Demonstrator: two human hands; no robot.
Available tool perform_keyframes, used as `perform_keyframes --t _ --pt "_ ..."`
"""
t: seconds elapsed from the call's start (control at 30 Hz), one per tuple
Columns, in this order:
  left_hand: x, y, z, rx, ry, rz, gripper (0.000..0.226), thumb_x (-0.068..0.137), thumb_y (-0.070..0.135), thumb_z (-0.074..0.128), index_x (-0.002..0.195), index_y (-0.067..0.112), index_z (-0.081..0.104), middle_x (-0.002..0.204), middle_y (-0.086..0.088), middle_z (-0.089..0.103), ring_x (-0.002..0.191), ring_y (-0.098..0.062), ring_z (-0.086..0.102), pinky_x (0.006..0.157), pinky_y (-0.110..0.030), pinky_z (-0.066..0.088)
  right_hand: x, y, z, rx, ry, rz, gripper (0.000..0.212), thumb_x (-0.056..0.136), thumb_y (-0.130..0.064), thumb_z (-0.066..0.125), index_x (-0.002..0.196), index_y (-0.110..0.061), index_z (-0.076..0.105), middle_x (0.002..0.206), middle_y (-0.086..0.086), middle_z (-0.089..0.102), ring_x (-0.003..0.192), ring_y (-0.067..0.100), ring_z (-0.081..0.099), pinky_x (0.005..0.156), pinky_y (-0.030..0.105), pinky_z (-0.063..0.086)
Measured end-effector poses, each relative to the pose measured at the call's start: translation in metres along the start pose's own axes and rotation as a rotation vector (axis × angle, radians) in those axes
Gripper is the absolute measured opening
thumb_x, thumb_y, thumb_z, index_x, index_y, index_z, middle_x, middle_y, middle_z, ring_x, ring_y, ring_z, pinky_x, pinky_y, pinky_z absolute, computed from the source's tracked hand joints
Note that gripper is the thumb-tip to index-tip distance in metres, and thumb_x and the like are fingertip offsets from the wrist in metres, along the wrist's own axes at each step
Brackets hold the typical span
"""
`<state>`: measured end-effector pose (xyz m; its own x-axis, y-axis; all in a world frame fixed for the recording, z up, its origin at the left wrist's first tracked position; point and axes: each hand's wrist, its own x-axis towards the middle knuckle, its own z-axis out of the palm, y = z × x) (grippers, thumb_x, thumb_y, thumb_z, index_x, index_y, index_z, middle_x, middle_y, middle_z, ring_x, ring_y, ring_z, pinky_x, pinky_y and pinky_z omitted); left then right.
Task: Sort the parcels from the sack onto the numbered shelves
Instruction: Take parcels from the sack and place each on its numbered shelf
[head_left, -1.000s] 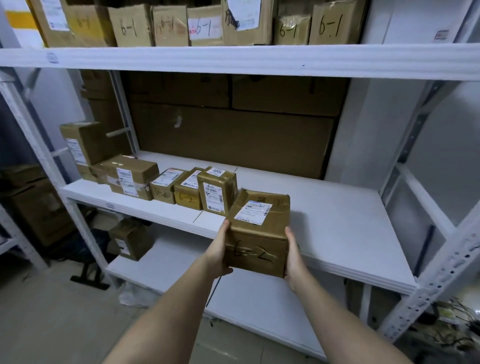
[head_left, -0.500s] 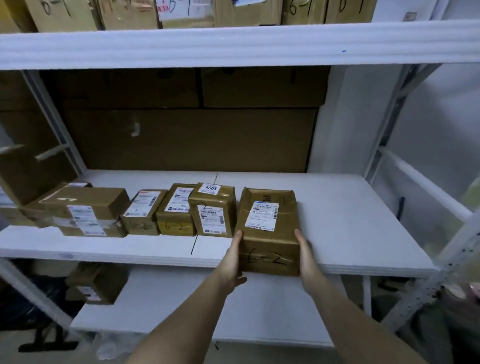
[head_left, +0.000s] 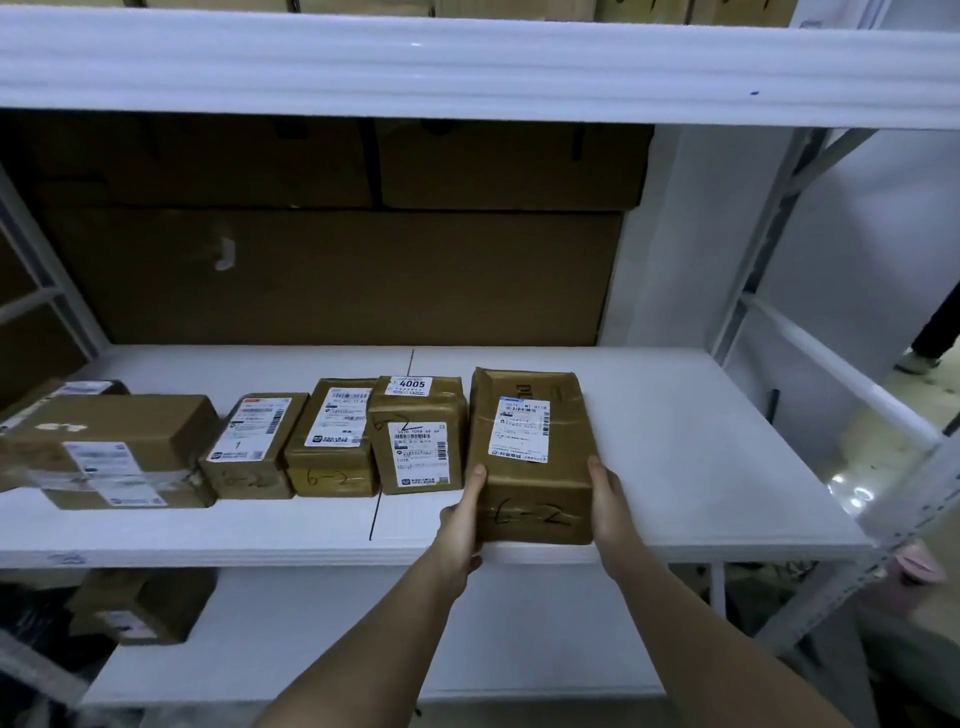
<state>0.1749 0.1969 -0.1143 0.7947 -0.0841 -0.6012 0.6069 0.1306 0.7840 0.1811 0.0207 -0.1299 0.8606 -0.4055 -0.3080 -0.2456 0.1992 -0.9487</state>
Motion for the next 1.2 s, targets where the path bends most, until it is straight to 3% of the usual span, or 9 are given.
perform_keyframes --t 0.27,0.47,0.67,0.8,0.97,1.2 --pt "0.015 0.006 -0.002 0.038 -0.004 -0.017 0.096 0.071 0.078 0.054 0.146 0.023 0.028 0.146 -0.005 0.041 0.131 -0.03 0.043 0.108 -0.049 0.034 0.022 0.006 0.003 -0.112 0.094 -0.025 0.048 0.095 -0.053 0.042 0.131 -0.023 0.051 0.12 0.005 0.061 0.109 0.025 0.057 0.104 0.047 0.042" --pt "0.024 0.007 0.004 0.03 0.021 0.007 0.096 0.073 0.077 0.053 0.146 0.02 0.026 0.146 -0.007 0.04 0.131 -0.03 0.042 0.108 -0.049 0.034 0.023 0.004 0.004 -0.178 0.155 -0.033 0.047 0.096 -0.054 0.039 0.129 -0.023 0.052 0.114 0.004 0.059 0.11 0.028 0.055 0.103 0.048 0.042" --pt "0.027 0.01 0.011 -0.012 0.006 0.009 0.099 0.071 0.077 0.056 0.148 0.024 0.026 0.148 -0.005 0.04 0.133 -0.03 0.04 0.108 -0.049 0.035 0.032 -0.004 0.003 -0.122 0.11 -0.017 0.049 0.095 -0.053 0.043 0.133 -0.023 0.05 0.118 0.004 0.059 0.111 0.026 0.055 0.105 0.045 0.041" --pt "0.03 0.014 0.014 -0.038 0.003 0.014 0.098 0.072 0.075 0.057 0.149 0.025 0.025 0.148 -0.004 0.039 0.134 -0.029 0.04 0.105 -0.046 0.036 0.038 -0.011 0.004 -0.062 0.061 -0.019 0.043 0.098 -0.046 0.044 0.13 -0.018 0.051 0.113 0.002 0.059 0.104 0.022 0.056 0.098 0.037 0.044" --pt "0.04 0.02 0.014 -0.069 0.002 0.039 0.092 0.075 0.072 0.057 0.149 0.026 0.026 0.148 -0.003 0.04 0.133 -0.027 0.041 0.102 -0.043 0.038 0.049 -0.016 0.008 -0.061 0.007 0.004 0.045 0.097 -0.05 0.043 0.129 -0.02 0.05 0.115 0.002 0.062 0.108 0.023 0.058 0.103 0.043 0.044" --pt "0.046 0.027 0.011 -0.045 0.082 0.024 0.063 0.097 0.058 0.028 0.142 0.015 0.036 0.142 -0.007 0.046 0.131 -0.028 0.043 0.102 -0.044 0.036 0.065 -0.025 0.014 -0.023 -0.057 0.023 0.043 0.099 -0.049 0.042 0.131 -0.021 0.047 0.116 0.004 0.061 0.11 0.025 0.059 0.103 0.048 0.044"
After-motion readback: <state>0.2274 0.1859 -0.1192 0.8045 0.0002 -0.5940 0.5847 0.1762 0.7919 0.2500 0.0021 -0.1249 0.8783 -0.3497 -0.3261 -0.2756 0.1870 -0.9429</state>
